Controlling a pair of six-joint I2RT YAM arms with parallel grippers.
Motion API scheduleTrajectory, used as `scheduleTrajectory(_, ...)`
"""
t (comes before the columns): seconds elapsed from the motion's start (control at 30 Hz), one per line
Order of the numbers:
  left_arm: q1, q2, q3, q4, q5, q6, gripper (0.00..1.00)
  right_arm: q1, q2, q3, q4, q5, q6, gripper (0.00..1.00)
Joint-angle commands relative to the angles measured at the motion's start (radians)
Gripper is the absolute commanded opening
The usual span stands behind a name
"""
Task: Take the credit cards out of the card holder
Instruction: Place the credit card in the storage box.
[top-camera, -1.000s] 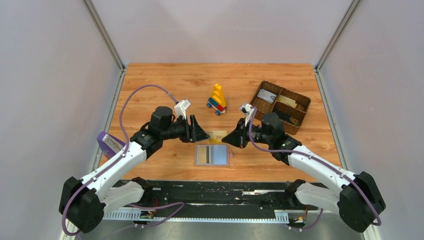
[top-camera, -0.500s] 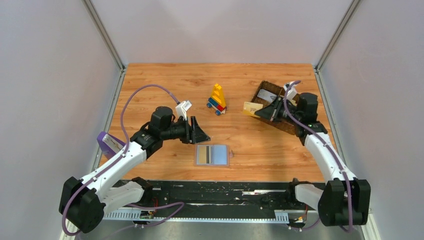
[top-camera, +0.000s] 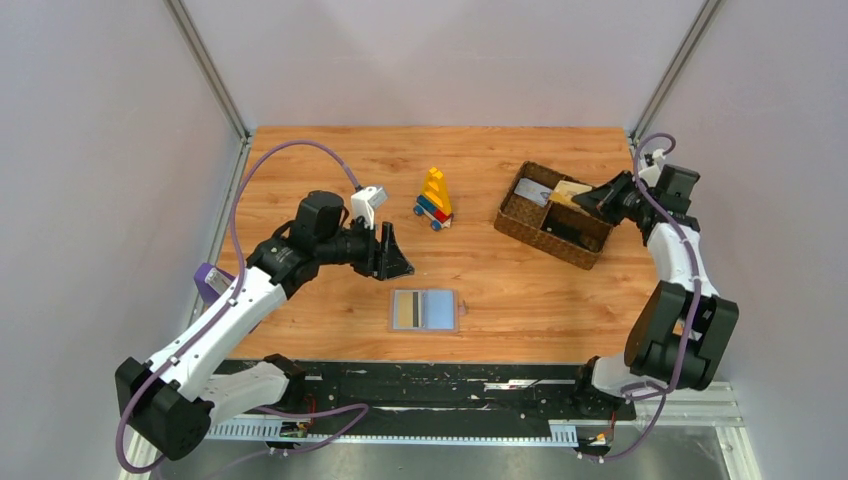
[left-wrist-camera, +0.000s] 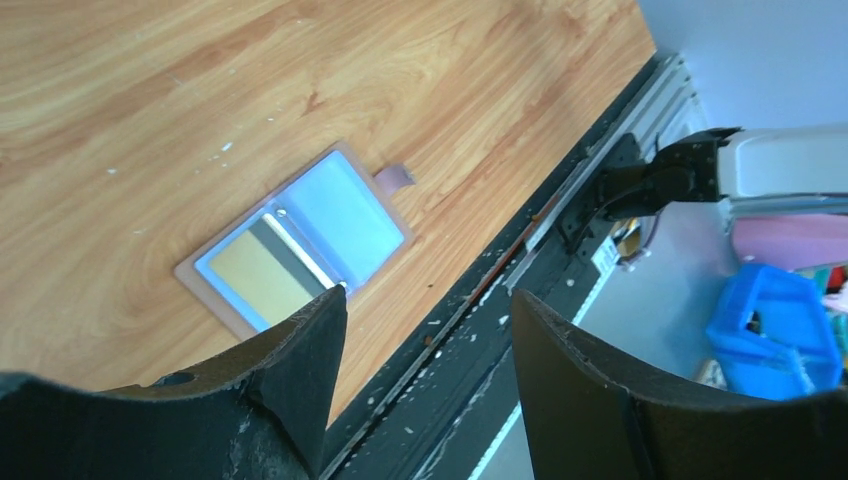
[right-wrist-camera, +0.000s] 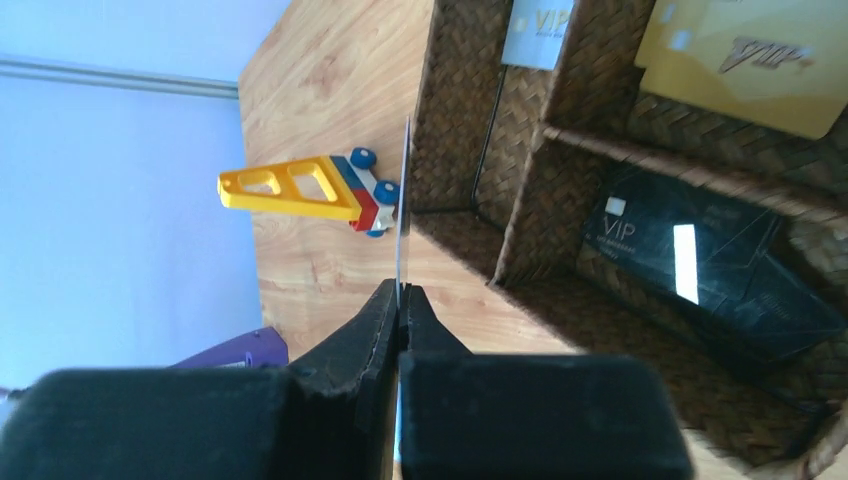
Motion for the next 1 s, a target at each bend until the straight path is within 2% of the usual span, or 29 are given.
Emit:
scheduleTrajectory(0.0,-0.003,0.004,0.079,-0.155,-0.06,0.157,0.7,-0.033,0.073,0.124,-0.047,0.002,0.02,0.0)
scheduleTrajectory(0.1,-0.003,-0.009,0.08,-0.175,-0.096,0.217,0.7,-0.043,0.126,0.18,-0.079,0.044,0.003,0.0)
scheduleTrajectory(0.33,-0.003,-0.014,0.061,-0.184,-0.092,0.252,0.71,-0.054,0.225,0.26,-0.117,0.073,-0.008,0.0)
scheduleTrajectory(0.97,0.004,-0.044,0.062,-0.189,-0.137,0.262,0.72,-0.055,0.467,0.408,-0.161,0.086,-0.055,0.0)
